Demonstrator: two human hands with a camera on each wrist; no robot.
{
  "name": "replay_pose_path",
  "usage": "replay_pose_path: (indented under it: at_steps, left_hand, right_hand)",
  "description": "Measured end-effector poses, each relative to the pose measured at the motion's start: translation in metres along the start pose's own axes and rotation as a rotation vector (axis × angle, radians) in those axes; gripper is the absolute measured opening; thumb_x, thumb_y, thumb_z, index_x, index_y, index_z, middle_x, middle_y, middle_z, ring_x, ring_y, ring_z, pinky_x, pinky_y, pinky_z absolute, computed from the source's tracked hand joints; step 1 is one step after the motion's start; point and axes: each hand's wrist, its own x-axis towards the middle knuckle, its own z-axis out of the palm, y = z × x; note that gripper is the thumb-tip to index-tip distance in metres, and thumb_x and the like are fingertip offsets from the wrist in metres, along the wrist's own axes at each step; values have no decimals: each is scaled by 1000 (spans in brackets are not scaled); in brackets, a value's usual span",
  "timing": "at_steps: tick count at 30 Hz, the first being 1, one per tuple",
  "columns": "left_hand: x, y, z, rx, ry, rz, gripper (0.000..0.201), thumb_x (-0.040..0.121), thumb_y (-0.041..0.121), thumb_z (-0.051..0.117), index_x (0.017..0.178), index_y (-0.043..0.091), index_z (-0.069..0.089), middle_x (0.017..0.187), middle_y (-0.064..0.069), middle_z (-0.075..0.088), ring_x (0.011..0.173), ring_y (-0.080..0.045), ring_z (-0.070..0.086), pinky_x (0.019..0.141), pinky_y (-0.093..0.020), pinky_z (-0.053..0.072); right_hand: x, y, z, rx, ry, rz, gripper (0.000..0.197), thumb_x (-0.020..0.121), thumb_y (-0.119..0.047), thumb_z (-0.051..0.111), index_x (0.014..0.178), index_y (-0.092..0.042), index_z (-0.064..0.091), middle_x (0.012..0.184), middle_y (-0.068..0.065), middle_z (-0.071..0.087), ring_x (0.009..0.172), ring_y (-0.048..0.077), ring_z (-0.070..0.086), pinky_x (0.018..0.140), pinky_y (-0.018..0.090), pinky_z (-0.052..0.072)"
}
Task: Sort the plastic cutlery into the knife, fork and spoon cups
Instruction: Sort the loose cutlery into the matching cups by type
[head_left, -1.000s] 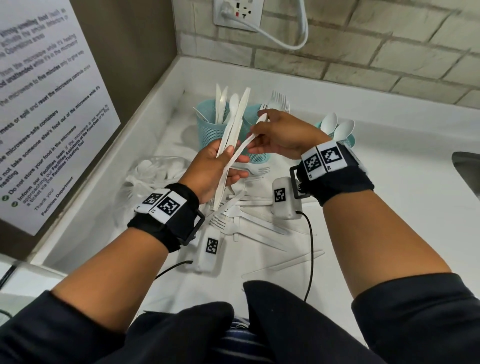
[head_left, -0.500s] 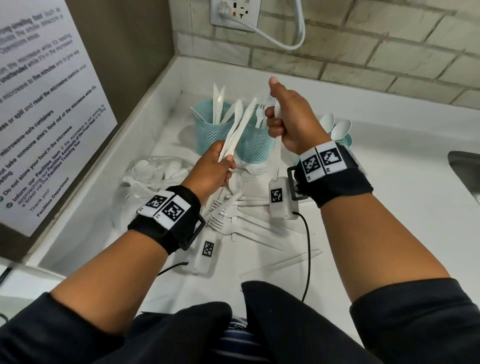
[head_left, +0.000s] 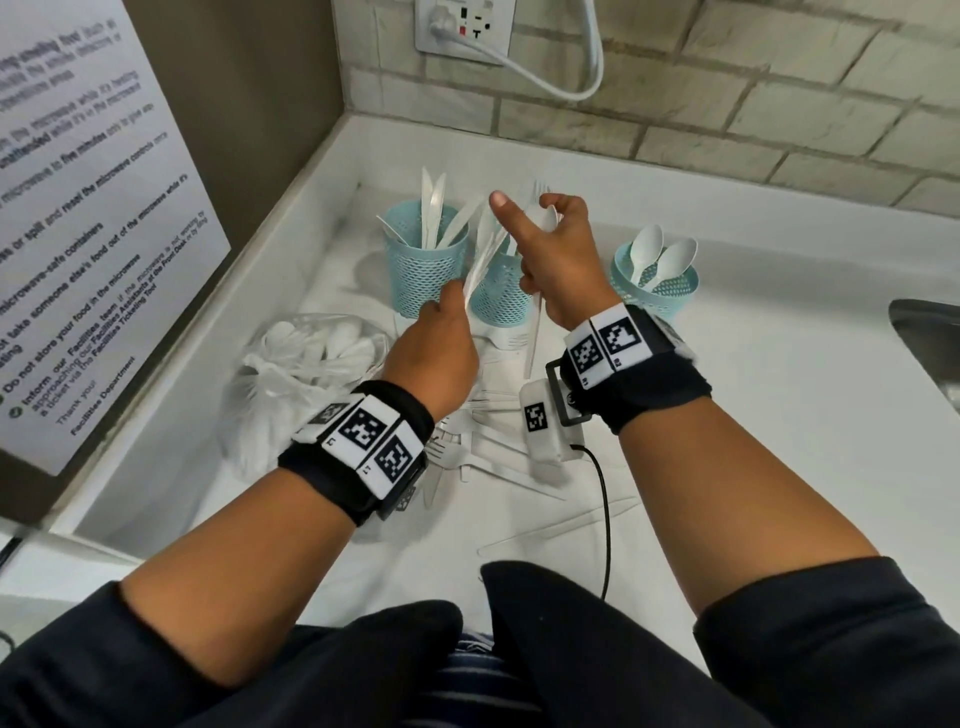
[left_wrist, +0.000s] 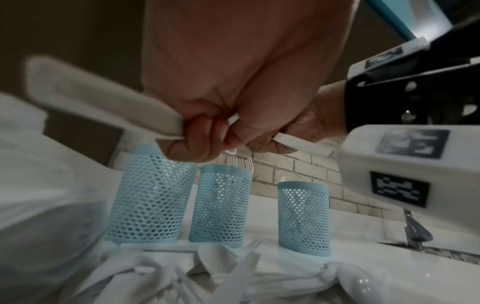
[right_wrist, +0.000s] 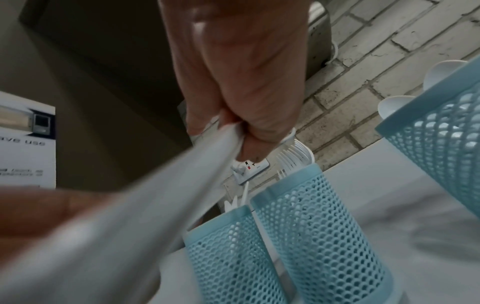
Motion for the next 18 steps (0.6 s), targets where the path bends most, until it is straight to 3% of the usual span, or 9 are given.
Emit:
replay_pose_path:
  at_steps: [6,8,10,12,14,18]
  left_hand:
    - [1,7,2,140,12,4,54,90,-1,37,140,8,21,122,-21,44,103,-41,53,73,-38,34]
    - [2,7,2,131,12,-8,49,90,0,36,137,6,25,121,-21,45,103,-40,53,73,-39,35]
    - [3,6,1,79,11,-26,39,93,3,36,131,3,29,118,-21,48,103,-40,53,75,-39,37]
    - [4,4,2,-1,13,-39,31,97,13,36,125,1,32,114,-22,51,102,-40,54,74,-37,36]
    - [5,3,1,-84,7,-52,36,99,27,39,122,0,33,113,-20,54,102,-37,54,74,-33,36]
    - [12,-4,0,-337,-12,-73,50,96,43,40,121,0,40,102,-11,56,92,-26,53,74,-26,36]
  right_hand:
    - [-1,12,4,-112,-3,-28,71,75,-39,75,126,-11,35,111,7,53,81,14,56,43,16,38]
    - [1,16,6,-81,-6,-23,66,76,-32,76,123,-8,37,108,12,58,76,15,59,41,18,37]
    - [0,17,6,-50,-20,-10,59,79,-24,74,122,-7,37,94,9,59,65,11,58,37,17,35]
    - [0,18,5,-45,-35,-4,51,81,-18,71,117,-9,37,82,4,57,60,10,56,35,17,34]
    - [1,19,3,-55,-47,-5,43,82,-12,68,110,-12,35,79,2,56,58,9,55,35,17,35]
    - [-1,21,0,-42,-109,20,43,84,-14,67,113,-16,36,95,5,52,64,11,50,39,17,38]
